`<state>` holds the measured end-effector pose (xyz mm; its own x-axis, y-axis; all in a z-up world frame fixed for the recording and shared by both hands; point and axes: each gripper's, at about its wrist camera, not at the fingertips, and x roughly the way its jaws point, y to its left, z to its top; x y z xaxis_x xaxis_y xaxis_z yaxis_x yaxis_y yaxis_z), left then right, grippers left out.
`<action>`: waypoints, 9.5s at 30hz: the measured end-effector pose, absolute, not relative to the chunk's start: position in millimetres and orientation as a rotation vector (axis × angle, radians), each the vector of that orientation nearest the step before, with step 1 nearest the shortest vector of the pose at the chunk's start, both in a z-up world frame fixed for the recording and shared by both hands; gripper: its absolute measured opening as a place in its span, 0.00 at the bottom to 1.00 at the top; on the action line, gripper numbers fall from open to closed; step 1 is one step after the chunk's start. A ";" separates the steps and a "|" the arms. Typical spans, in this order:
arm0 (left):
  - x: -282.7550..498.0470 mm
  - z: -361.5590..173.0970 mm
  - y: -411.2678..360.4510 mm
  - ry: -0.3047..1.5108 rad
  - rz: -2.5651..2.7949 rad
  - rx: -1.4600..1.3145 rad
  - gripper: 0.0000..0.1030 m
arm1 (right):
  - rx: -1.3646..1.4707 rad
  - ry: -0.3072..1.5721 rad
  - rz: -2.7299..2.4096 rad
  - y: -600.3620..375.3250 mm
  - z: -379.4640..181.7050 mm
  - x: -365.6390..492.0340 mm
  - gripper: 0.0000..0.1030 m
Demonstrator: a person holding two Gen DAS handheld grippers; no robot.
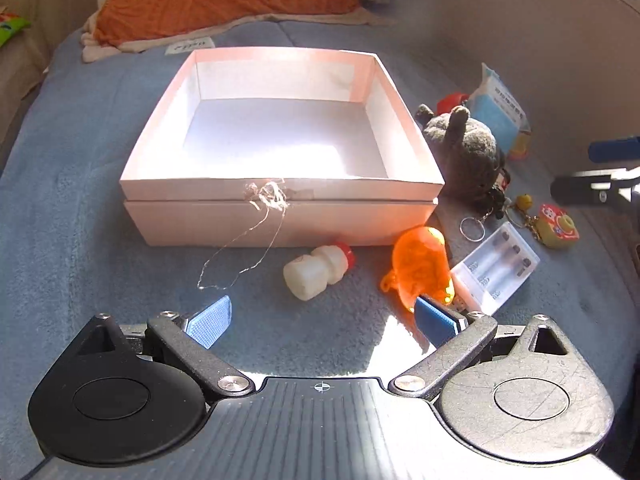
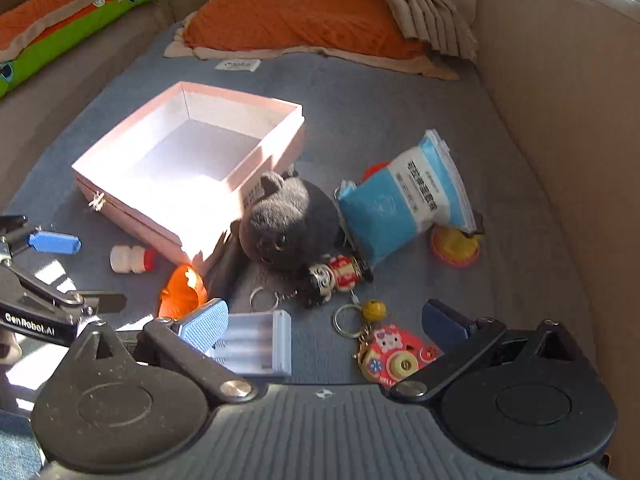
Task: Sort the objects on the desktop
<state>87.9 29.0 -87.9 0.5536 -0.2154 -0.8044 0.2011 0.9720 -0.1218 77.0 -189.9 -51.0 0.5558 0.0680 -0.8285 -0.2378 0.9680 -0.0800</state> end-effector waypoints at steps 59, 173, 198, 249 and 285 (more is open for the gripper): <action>88.9 -93.3 49.1 1.017 -0.048 0.004 0.92 | -0.321 0.990 0.318 -98.8 -60.2 42.2 0.42; 108.6 -94.2 27.6 1.100 -0.096 -0.078 1.00 | -0.392 0.944 0.270 -123.7 -92.4 59.1 0.86; 169.5 -116.1 -80.5 1.096 -0.341 0.179 0.69 | -0.152 1.078 -0.006 -245.4 -78.7 94.3 0.79; 119.4 -107.3 10.8 1.043 -0.333 0.349 0.21 | -0.324 1.053 0.214 -165.1 -92.0 77.5 0.84; 93.5 -92.5 54.7 1.182 -0.381 -0.124 0.78 | -0.407 0.971 0.138 -145.7 -100.8 83.3 0.81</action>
<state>93.5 54.7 -92.5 0.3239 -0.3541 -0.8774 0.2253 0.9295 -0.2919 83.3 -145.7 -100.8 0.5622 -0.0661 -0.8243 -0.2931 0.9161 -0.2734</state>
